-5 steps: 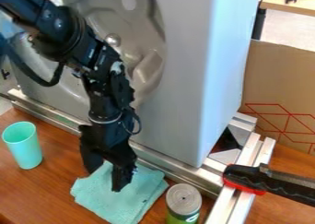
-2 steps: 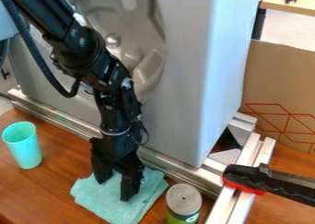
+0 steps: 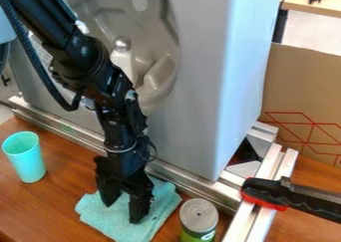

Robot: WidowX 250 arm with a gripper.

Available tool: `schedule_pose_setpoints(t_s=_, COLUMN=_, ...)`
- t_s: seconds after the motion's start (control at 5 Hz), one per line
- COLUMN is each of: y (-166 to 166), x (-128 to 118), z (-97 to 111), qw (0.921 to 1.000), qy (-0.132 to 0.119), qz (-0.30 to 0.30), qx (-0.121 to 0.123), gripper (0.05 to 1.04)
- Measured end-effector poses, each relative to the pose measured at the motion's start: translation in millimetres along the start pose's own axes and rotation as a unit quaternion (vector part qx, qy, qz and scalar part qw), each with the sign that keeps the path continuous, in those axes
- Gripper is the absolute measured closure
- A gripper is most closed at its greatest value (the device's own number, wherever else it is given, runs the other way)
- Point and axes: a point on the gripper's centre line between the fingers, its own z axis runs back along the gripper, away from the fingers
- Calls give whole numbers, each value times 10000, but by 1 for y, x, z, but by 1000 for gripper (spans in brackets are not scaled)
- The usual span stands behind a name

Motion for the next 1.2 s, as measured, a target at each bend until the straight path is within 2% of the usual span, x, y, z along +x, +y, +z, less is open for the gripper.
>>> schedule_pose_setpoints(t_s=0.2, y=5, x=-20, z=-4, qw=9991, qy=384, qz=176, qx=3, gripper=83)
schedule_pose_setpoints(t_s=0.4, y=7, x=-67, z=-8, qw=9951, qy=897, qz=386, qx=-125, gripper=83)
schedule_pose_setpoints(t_s=0.6, y=2, x=-84, z=-10, qw=9920, qy=1185, qz=377, qx=-201, gripper=83)
schedule_pose_setpoints(t_s=0.8, y=3, x=-82, z=-12, qw=9915, qy=1235, qz=332, qx=-223, gripper=83)
schedule_pose_setpoints(t_s=1.0, y=6, x=-78, z=-12, qw=9922, qy=1176, qz=253, qx=-334, gripper=83)
schedule_pose_setpoints(t_s=1.2, y=8, x=-73, z=-6, qw=9956, qy=887, qz=32, qx=-306, gripper=83)
